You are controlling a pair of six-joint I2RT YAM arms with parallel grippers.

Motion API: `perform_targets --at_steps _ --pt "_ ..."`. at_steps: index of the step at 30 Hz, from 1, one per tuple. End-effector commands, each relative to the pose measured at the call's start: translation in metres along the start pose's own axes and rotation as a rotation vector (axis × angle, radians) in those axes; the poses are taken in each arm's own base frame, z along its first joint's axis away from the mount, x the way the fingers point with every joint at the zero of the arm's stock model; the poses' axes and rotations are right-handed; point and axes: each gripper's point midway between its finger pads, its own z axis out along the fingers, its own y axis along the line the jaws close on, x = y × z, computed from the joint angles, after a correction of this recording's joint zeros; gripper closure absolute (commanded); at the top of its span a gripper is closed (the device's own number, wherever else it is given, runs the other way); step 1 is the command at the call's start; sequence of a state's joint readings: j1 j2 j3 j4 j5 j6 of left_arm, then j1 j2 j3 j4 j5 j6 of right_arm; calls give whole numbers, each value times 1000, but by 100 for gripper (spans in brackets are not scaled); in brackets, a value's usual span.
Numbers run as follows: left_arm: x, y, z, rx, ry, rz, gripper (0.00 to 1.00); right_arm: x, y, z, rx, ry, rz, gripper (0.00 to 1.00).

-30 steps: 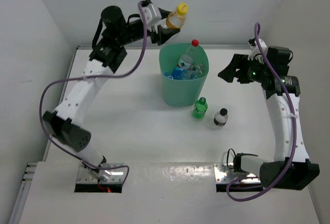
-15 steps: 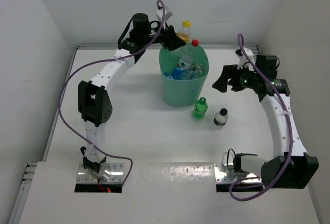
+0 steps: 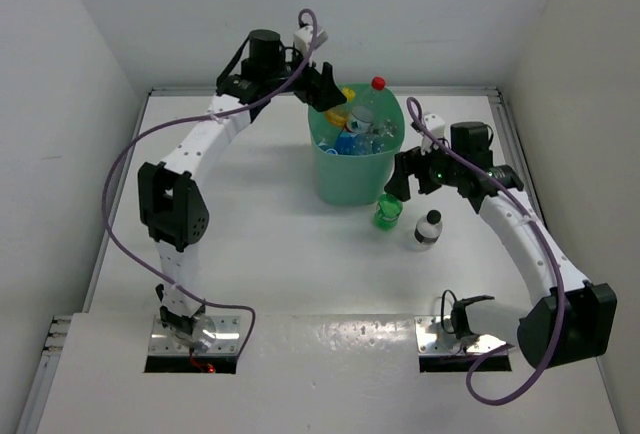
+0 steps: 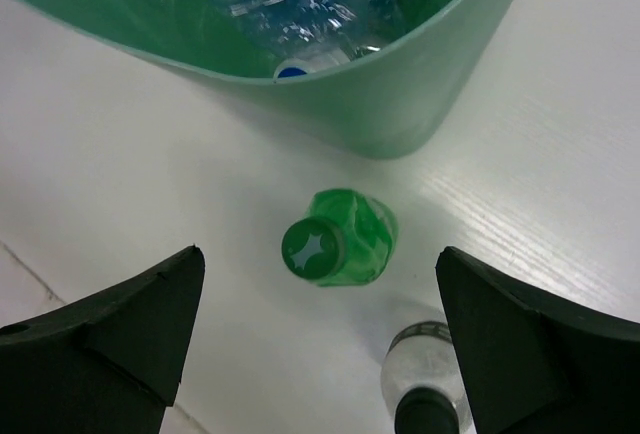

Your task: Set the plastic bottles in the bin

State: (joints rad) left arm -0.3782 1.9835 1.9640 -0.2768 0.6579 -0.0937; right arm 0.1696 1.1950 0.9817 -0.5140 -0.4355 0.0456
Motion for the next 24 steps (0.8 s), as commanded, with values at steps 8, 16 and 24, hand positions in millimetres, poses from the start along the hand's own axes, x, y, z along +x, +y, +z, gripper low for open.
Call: perform_targets --at_steps 8,16,24 --pt "-116 -32 -129 -41 -231 217 4 2 3 33 20 -61 -91 5" --pt "-108 -47 -156 -62 -230 263 2 10 8 45 30 -47 -149 18" --pt "-107 -45 -158 -59 -230 264 2 28 8 49 37 8 -133 38"
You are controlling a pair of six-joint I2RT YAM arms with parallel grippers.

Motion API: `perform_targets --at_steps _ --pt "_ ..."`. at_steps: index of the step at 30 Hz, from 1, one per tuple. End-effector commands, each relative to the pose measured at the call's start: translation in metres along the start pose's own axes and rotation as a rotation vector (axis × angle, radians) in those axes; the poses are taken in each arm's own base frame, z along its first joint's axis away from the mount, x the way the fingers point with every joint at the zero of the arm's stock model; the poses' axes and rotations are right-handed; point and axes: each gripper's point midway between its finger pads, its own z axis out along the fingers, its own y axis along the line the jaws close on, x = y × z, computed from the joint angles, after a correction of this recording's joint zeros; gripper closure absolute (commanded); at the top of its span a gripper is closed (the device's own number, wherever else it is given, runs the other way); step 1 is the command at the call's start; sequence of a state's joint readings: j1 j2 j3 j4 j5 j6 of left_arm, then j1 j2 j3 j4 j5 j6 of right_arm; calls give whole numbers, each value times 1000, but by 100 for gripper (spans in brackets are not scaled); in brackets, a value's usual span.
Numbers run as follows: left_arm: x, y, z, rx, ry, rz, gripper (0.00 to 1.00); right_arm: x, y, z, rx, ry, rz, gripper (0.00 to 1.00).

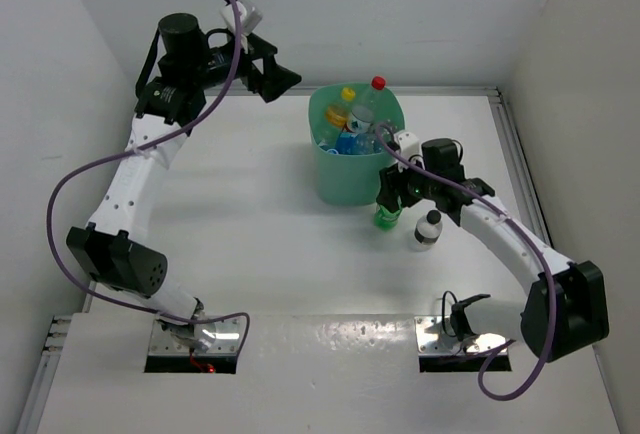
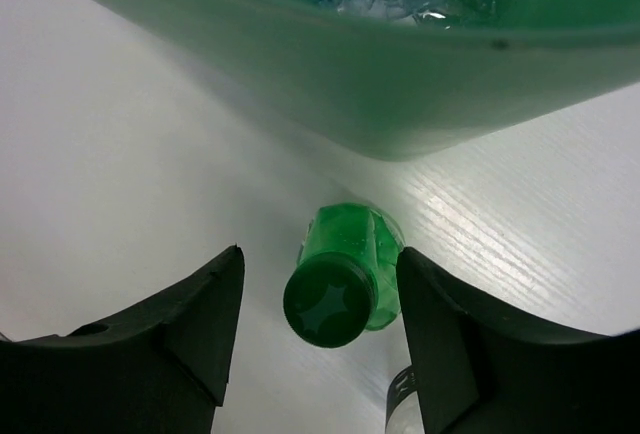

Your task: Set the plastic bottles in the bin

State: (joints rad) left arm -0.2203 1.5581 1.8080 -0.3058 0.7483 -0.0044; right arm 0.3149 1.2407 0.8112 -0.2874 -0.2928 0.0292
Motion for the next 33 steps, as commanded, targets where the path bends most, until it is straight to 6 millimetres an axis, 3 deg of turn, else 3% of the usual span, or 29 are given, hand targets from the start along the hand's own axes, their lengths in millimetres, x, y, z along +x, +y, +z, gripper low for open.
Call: perform_targets --at_steps 1,5,6,9,11,12,13,14,16,17,19,22,25,26,27,28,33 --pt "-13 -3 -5 14 -34 29 2 -7 1 1 6 -19 -20 39" --pt "-15 -2 -4 13 -41 36 2 -4 -1 0 26 -10 -33 54" --pt "-15 -4 -4 22 -41 36 2 -7 -1 -2 26 -22 -33 69" --pt "-15 -4 -4 22 -41 36 2 -20 1 -9 26 -50 -41 87" --pt "-13 -5 -6 22 -38 42 2 -35 12 -24 -16 -79 -41 98" --pt "-13 -5 -6 22 -38 42 2 -71 18 -40 -28 -149 -64 100" --pt "-13 -5 -7 12 -37 42 2 -85 35 -57 -93 -154 -54 100" --pt "-16 -7 -10 11 -44 48 2 -80 38 -59 -101 -135 -50 100" --pt "-11 -6 -9 12 -35 39 2 -142 58 -99 -153 -273 -65 100" --pt "-16 -10 -12 22 -43 47 2 -143 74 -105 -207 -255 -65 100" --pt "-12 -11 -11 23 -37 31 2 -194 98 -147 -271 -379 -90 100" --pt "-12 -13 -11 34 -37 10 2 -243 114 -181 -306 -512 -70 100" --pt "-12 -13 -11 34 -37 10 2 -265 107 -175 -277 -562 -59 100" --pt "-13 -15 -13 33 -43 15 2 -267 99 -158 -258 -540 -63 100" --pt "-8 -14 -12 34 -35 8 2 -272 93 -152 -234 -554 -62 100" --pt "-13 -17 -15 33 -44 17 2 -260 84 -127 -215 -511 -48 100" --pt "-16 -22 -22 22 -53 26 2 -240 57 -66 -170 -472 -39 100"
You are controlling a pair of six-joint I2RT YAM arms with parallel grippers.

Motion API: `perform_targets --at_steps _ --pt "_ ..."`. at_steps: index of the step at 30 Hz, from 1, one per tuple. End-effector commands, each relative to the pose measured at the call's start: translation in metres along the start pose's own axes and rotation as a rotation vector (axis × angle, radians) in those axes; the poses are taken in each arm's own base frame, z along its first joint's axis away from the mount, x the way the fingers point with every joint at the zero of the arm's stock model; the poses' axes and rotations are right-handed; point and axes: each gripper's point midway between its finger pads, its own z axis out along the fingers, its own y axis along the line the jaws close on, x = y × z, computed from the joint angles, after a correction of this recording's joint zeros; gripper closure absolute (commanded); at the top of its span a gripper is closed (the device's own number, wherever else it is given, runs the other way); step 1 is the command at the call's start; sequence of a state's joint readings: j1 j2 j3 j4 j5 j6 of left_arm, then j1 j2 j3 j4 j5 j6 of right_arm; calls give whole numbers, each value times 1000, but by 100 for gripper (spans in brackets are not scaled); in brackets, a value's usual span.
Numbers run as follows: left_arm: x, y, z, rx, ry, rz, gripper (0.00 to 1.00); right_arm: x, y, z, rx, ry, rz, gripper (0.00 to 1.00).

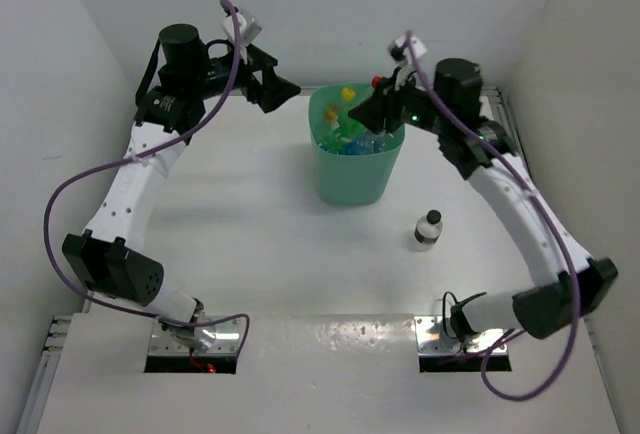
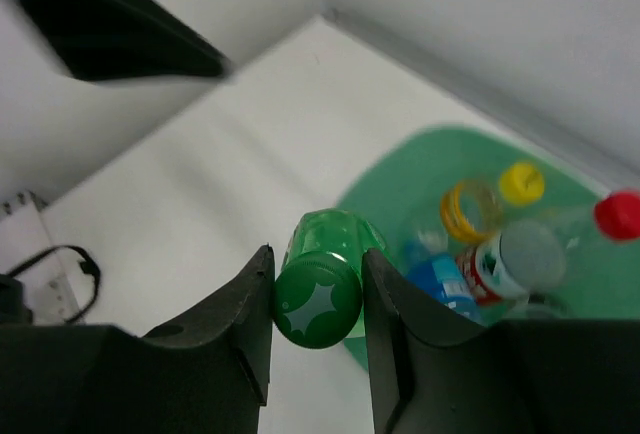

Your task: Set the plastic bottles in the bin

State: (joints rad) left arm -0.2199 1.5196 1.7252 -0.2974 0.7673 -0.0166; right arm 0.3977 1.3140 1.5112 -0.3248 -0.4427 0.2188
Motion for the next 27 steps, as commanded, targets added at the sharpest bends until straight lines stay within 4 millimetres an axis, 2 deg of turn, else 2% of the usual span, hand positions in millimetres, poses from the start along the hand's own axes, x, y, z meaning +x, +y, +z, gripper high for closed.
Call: perform_targets --at_steps 1,2,4,5,6,7,8,10,11,14,15,16,17,18,19,20,21,22,23,24,25,26,27 --pt "-31 -16 -20 2 -76 63 2 45 -32 35 45 54 21 100" --pt "-31 -17 -20 11 -76 63 2 67 -35 41 40 96 37 100" --pt "-32 -25 -23 20 -80 76 2 91 -38 52 14 151 46 100" --pt "-32 -25 -23 20 -80 76 2 102 -40 57 7 184 54 94" --pt "-31 -28 -26 20 -80 76 2 102 -38 56 2 192 48 83" --pt "-29 -29 -28 20 -78 84 2 107 -37 55 4 210 59 46" --pt "-25 -32 -25 29 -71 86 2 103 -37 55 7 203 60 30" --pt "-19 -41 -24 64 -64 95 2 90 -35 51 15 176 52 16" --pt "-13 -47 -24 79 -56 98 2 86 -35 49 26 172 60 16" --pt "-4 -74 -17 155 -46 155 2 50 -40 34 72 110 85 14" --pt "-4 -84 -17 178 -51 185 2 18 -37 26 76 46 86 14" --pt "0 -92 -12 205 -50 225 2 2 -34 17 82 12 106 12" --pt "6 -111 -4 247 -41 238 2 -8 -46 6 121 -7 127 12" --pt "8 -121 -1 266 -38 259 2 -36 -41 -8 126 -70 130 12" --pt "21 -128 8 294 -3 281 2 -42 -43 -15 141 -84 131 12" --pt "18 -150 18 332 -4 313 2 -51 -53 -34 193 -106 134 12" --pt "21 -162 26 359 9 331 3 -54 -56 -47 233 -122 124 12" --pt "41 -171 41 400 64 345 5 -50 -65 -57 281 -115 127 12" --pt "47 -180 51 408 91 364 5 -49 -65 -78 317 -129 122 13" --pt "43 -210 61 467 83 392 8 -36 -78 -90 392 -101 134 13" --pt "52 -223 69 491 108 388 10 -4 -88 -90 424 -39 173 15" --pt "59 -234 77 511 121 400 10 -7 -79 -109 441 -63 165 15" --pt "82 -258 90 559 164 396 11 6 -91 -122 500 -42 193 16"
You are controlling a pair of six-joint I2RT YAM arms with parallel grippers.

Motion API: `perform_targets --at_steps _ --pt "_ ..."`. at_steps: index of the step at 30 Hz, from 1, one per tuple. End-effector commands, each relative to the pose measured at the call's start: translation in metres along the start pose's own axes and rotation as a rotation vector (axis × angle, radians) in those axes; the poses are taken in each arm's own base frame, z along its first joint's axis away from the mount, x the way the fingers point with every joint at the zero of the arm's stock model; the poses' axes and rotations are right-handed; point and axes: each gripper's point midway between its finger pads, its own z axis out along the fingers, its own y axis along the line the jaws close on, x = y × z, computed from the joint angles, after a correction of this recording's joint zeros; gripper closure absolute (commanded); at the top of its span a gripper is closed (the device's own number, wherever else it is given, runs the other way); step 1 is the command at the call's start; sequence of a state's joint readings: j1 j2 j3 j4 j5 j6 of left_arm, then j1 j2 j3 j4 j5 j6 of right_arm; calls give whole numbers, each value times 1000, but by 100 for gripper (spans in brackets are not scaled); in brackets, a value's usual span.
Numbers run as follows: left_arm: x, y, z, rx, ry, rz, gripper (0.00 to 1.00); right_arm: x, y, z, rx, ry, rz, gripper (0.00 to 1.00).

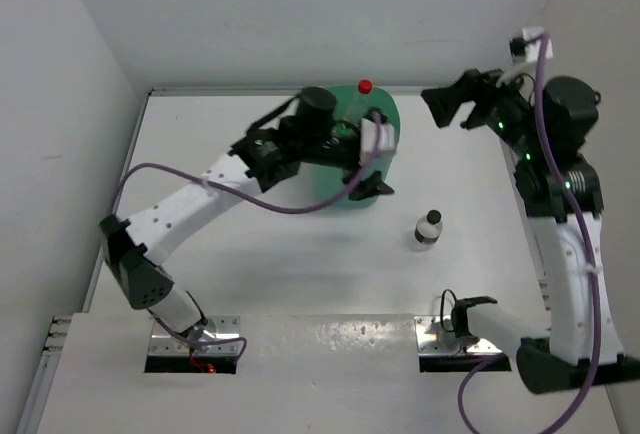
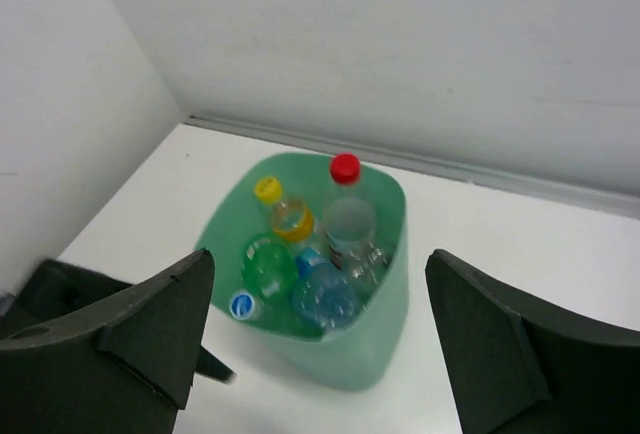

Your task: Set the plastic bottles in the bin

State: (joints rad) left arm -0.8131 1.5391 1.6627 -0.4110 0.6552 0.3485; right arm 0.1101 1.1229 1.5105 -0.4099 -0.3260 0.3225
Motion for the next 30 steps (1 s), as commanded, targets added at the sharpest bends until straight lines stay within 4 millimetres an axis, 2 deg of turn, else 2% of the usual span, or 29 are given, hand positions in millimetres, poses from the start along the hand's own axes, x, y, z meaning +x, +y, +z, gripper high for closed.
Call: perform_targets --at_steps 1,2,3,5,6,7,8,10,11,13,17,18,19,20,21,29,30 --pt "25 -33 48 82 98 54 11 76 -41 -20 165 182 108 16" --pt "35 -43 61 106 123 24 12 72 -39 -36 182 153 113 16" --pt "51 -58 85 155 153 -2 12 79 -54 -46 251 164 142 17" --pt "72 -68 108 188 194 -64 15 98 -66 -63 339 187 205 18" --pt "74 -65 117 184 199 -109 15 108 -72 -70 376 207 230 18" --pt "82 -66 128 195 202 -139 18 110 -73 -75 395 201 241 20" --pt "105 -67 143 204 236 -177 18 112 -76 -84 424 184 264 20" --pt "114 -63 159 182 223 -208 20 117 -83 -88 452 183 287 20" --pt "124 -61 166 172 231 -217 20 116 -80 -89 439 181 296 20" --pt "125 -58 178 153 208 -204 20 114 -79 -89 429 179 305 20" --pt "141 -52 194 114 212 -230 20 112 -77 -86 406 174 307 20" --pt "139 -49 198 110 199 -223 20 111 -76 -84 397 174 308 20" --pt "149 -49 202 99 214 -238 20 111 -75 -84 396 174 311 20" --pt "146 -45 202 84 211 -233 20 109 -74 -83 390 168 308 20" --pt "155 -47 205 88 225 -240 18 109 -74 -83 386 169 309 20" --pt "170 -45 221 81 210 -253 16 106 -74 -80 371 167 293 20" --pt "169 -39 221 68 201 -263 16 107 -75 -79 372 171 294 20"
